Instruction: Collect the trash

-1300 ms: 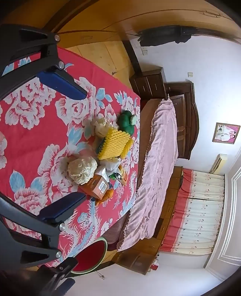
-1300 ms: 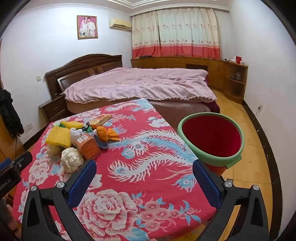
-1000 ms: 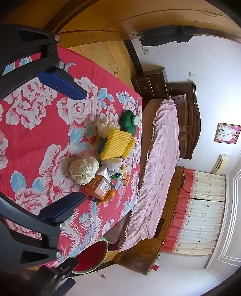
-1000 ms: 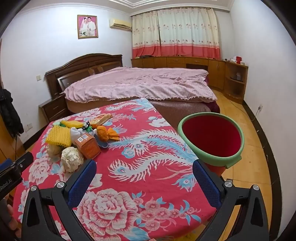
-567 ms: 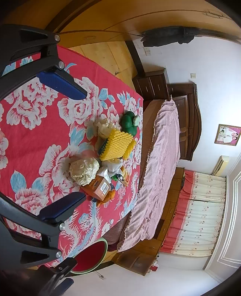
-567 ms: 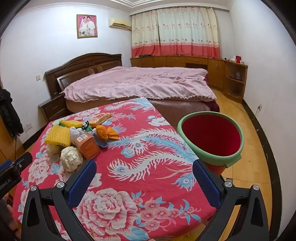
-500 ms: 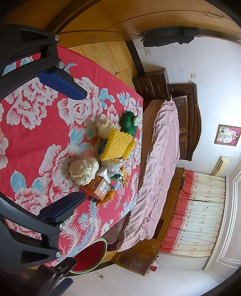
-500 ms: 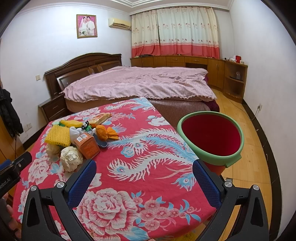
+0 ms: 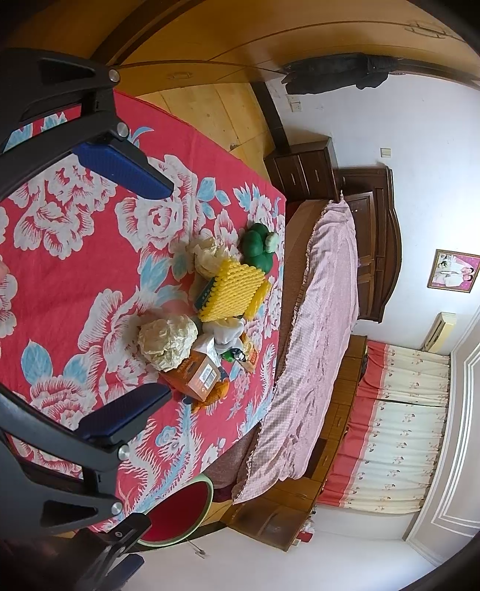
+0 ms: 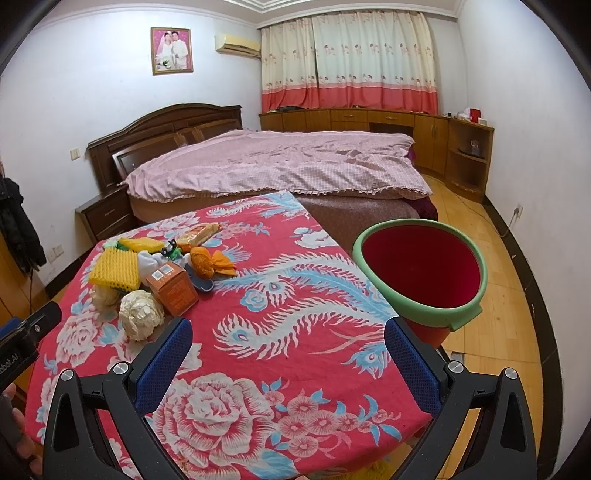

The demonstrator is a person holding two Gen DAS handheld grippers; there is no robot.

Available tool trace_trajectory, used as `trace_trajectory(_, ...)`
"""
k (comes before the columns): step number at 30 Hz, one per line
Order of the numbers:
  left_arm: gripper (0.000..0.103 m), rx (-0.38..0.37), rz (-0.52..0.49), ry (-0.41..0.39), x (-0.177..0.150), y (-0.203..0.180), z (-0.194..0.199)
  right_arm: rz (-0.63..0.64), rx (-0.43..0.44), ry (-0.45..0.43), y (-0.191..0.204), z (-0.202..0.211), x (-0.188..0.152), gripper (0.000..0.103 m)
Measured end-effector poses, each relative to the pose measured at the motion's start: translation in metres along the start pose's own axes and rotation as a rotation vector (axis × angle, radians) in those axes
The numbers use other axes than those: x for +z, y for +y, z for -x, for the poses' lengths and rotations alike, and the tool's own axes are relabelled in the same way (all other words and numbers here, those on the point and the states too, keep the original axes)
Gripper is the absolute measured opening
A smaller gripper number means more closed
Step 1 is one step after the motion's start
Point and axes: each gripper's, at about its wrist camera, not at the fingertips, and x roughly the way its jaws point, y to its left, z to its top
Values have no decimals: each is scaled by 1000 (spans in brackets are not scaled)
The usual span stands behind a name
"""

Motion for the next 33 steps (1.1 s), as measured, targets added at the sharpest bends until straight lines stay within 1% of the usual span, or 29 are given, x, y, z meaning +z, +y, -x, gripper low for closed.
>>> trace_trajectory(33, 99, 1, 1, 6, -1, 1, 0, -7, -6, 7, 0, -1, -2, 103)
